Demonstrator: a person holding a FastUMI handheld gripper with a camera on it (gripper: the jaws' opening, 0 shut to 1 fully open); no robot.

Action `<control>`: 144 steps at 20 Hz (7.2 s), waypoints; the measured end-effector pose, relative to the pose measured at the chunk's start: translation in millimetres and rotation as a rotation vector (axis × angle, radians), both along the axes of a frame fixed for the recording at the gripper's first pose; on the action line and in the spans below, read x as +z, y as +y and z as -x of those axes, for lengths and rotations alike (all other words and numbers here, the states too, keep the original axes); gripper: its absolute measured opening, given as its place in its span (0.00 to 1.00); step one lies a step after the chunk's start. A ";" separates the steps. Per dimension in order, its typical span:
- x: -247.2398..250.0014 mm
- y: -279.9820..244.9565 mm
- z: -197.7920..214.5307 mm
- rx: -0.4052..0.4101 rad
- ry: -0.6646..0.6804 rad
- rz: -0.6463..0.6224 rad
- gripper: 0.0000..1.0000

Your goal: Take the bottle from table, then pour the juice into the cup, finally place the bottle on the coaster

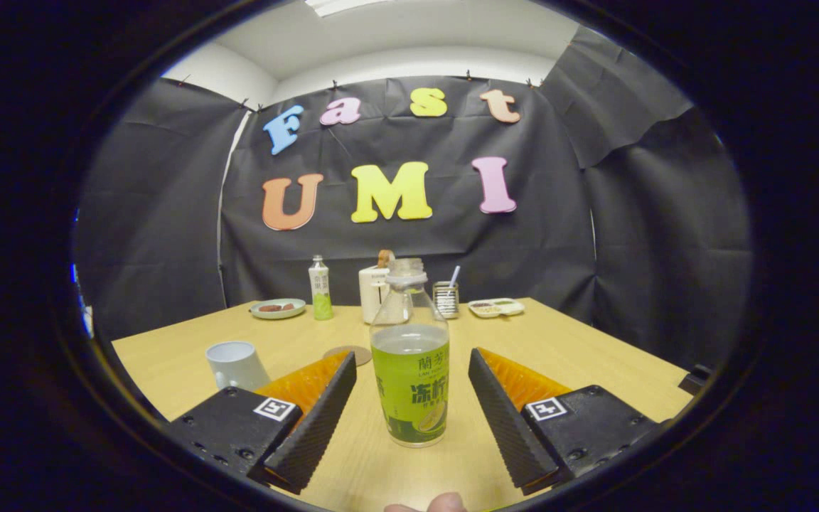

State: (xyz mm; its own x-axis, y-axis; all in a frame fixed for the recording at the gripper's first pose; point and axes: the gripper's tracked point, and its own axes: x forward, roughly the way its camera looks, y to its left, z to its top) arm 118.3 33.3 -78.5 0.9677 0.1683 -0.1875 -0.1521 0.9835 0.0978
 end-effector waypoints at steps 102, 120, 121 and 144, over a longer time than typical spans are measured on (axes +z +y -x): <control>101.3 115.3 -82.2 0.096 -0.394 1.936 0.75; 130.5 125.5 -87.3 0.070 -0.429 2.022 0.75; 131.7 125.8 -86.3 0.070 -0.430 2.025 0.75; 162.6 139.6 -77.3 0.044 -0.504 2.183 0.75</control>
